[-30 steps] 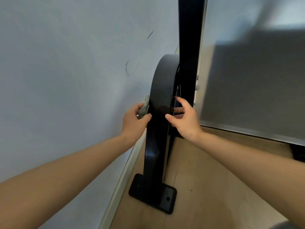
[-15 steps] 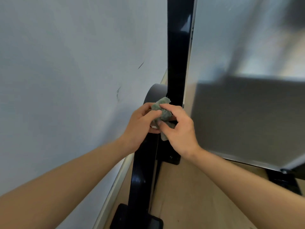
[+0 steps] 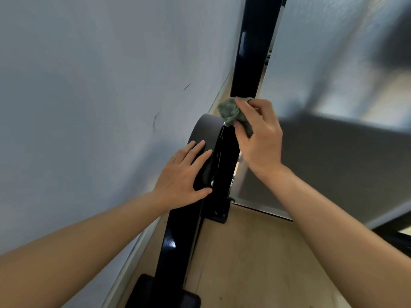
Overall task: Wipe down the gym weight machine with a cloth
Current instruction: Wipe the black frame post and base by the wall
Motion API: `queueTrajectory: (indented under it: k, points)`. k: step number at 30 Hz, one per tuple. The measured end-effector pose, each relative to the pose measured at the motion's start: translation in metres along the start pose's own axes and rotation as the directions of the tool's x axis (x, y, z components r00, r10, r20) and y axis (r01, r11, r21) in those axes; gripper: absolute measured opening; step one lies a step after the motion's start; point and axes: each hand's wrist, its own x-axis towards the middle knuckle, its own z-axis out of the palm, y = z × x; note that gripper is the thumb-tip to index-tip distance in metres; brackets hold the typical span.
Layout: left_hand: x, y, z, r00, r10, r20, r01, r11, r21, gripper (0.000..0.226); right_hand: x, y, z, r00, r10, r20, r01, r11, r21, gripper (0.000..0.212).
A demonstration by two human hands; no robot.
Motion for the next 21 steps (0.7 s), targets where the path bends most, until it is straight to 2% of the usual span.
queueTrajectory:
  k: [5, 7, 12, 16, 19, 21]
  points:
    - [-0.006, -0.001, 0.018, 0.995, 0.036, -0.094, -0.044, 0.996, -0.082, 0.091, -0.014, 0.016, 0.016, 0.961, -0.256, 0.102, 0.274, 0.928, -0.254, 0.033]
    - [-0.005, -0.003, 0.024, 0.987, 0.063, -0.149, -0.078, 0.992, -0.097, 0.09, -0.024, 0.022, 0.021, 0.939, -0.306, 0.158, 0.341, 0.892, -0.296, 0.029]
    - [-0.002, -0.01, 0.035, 0.967, 0.099, -0.236, -0.127, 0.986, -0.107, 0.088, -0.052, 0.03, 0.029, 0.889, -0.315, 0.334, 0.414, 0.862, -0.291, 0.028]
    - [-0.001, -0.011, 0.037, 0.959, 0.113, -0.26, -0.145, 0.984, -0.107, 0.087, -0.071, 0.036, 0.034, 0.889, -0.281, 0.361, 0.392, 0.874, -0.286, 0.033]
    - [-0.001, -0.011, 0.037, 0.959, 0.113, -0.262, -0.143, 0.985, -0.1, 0.087, -0.082, 0.041, 0.037, 0.891, -0.27, 0.365, 0.382, 0.88, -0.281, 0.027]
    - [-0.001, -0.012, 0.037, 0.96, 0.113, -0.257, -0.141, 0.986, -0.092, 0.087, -0.089, 0.044, 0.038, 0.873, -0.251, 0.418, 0.385, 0.881, -0.276, 0.027]
